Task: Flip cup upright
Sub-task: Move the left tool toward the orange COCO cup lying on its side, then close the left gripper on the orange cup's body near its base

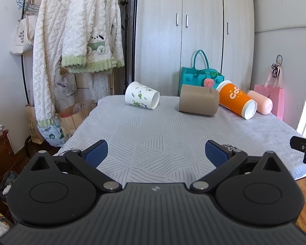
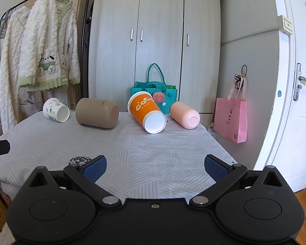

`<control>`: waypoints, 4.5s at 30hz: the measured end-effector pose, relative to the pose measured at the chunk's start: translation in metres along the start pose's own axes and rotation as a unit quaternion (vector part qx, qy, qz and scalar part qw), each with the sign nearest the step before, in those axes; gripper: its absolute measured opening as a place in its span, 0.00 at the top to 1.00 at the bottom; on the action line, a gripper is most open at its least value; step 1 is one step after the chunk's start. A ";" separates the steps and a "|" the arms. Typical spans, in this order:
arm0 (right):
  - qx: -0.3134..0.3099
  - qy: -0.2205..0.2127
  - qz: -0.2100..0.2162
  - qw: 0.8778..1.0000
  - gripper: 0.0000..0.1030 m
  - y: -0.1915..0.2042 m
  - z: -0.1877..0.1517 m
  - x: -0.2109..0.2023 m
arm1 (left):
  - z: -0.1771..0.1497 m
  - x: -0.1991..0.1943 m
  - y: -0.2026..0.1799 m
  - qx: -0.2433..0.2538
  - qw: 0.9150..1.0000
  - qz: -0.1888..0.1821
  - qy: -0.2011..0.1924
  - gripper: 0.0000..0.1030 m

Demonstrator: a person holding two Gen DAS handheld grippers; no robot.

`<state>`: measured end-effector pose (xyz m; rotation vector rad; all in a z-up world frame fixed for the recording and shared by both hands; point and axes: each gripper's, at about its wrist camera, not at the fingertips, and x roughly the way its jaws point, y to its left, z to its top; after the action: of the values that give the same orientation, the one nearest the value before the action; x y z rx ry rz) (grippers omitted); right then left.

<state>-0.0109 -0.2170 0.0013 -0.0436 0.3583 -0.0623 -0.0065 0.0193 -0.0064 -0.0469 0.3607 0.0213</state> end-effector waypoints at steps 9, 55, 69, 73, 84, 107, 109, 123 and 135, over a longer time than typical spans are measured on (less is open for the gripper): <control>-0.045 0.017 0.099 0.994 0.00 -0.018 0.036 0.002 | 0.044 0.013 -0.005 0.037 0.998 0.026 0.052 0.00; -0.113 0.294 0.242 0.918 0.13 -0.048 0.161 0.280 | 0.164 0.225 -0.094 0.059 0.973 -0.188 0.121 0.00; -0.092 0.316 0.255 0.909 0.29 -0.041 0.154 0.329 | 0.153 0.232 -0.078 0.055 0.975 -0.179 0.118 0.00; -0.065 0.314 0.258 0.911 0.30 -0.047 0.157 0.326 | 0.150 0.229 -0.076 0.054 0.975 -0.181 0.117 0.00; -0.043 0.293 0.257 0.920 0.30 -0.058 0.151 0.284 | 0.146 0.211 -0.075 0.053 0.976 -0.177 0.117 0.00; 0.065 0.258 0.326 0.907 0.30 -0.059 0.101 0.184 | 0.123 0.153 -0.049 0.040 0.974 -0.175 0.138 0.00; 0.069 0.260 0.334 0.904 0.30 -0.056 0.099 0.180 | 0.122 0.149 -0.044 0.036 0.972 -0.180 0.146 0.00; 0.017 0.221 0.332 0.917 0.30 -0.013 0.090 0.151 | 0.105 0.152 -0.021 -0.031 0.950 -0.228 0.211 0.00; -0.012 0.228 0.327 0.917 0.23 -0.008 0.079 0.150 | 0.088 0.168 -0.035 -0.051 0.930 -0.268 0.247 0.00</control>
<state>0.1567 -0.2324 0.0233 0.0707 0.8260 0.6064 0.1829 -0.0092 0.0176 -0.2562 0.8428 -0.5227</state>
